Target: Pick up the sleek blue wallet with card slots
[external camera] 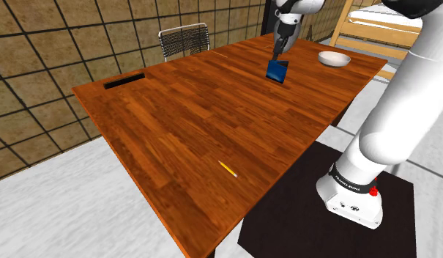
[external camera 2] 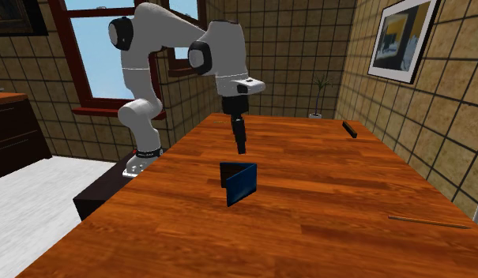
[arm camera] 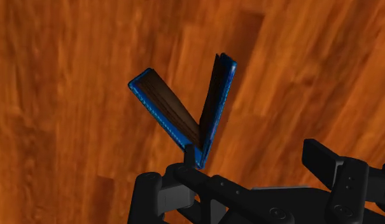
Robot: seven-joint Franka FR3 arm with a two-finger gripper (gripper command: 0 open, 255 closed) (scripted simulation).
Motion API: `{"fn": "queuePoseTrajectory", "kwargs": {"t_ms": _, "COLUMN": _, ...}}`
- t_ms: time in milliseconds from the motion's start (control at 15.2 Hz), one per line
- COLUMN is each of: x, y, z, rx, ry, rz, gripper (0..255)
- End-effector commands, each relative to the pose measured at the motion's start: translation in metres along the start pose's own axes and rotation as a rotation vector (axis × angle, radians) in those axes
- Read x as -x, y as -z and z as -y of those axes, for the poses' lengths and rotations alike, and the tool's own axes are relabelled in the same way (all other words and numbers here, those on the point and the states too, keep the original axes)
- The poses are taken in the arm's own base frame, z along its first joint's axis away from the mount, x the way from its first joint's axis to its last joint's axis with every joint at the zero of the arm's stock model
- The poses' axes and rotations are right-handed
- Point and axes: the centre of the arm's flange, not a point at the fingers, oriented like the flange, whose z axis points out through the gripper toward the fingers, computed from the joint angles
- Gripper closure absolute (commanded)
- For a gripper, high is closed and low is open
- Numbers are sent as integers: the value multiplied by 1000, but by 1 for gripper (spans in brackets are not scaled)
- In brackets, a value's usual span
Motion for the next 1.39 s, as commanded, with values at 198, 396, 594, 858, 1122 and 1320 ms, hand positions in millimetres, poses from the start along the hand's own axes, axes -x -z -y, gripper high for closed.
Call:
{"fn": "queuePoseTrajectory", "kwargs": {"t_ms": 198, "x": -18, "y": -30, "z": -47, "rx": 6, "ry": 11, "rz": 14, "gripper": 0}}
{"fn": "queuePoseTrajectory", "kwargs": {"t_ms": 396, "x": -17, "y": -45, "z": -46, "rx": 6, "ry": 11, "rz": 14, "gripper": 0}}
{"fn": "queuePoseTrajectory", "kwargs": {"t_ms": 594, "x": -15, "y": -61, "z": -45, "rx": 6, "ry": 11, "rz": 14, "gripper": 0}}
{"fn": "queuePoseTrajectory", "kwargs": {"t_ms": 858, "x": -14, "y": -69, "z": -45, "rx": 6, "ry": 11, "rz": 14, "gripper": 255}}
{"fn": "queuePoseTrajectory", "kwargs": {"t_ms": 1122, "x": -14, "y": -70, "z": -45, "rx": 6, "ry": 11, "rz": 14, "gripper": 255}}
{"fn": "queuePoseTrajectory", "kwargs": {"t_ms": 1320, "x": -14, "y": -70, "z": -44, "rx": 6, "ry": 11, "rz": 14, "gripper": 255}}
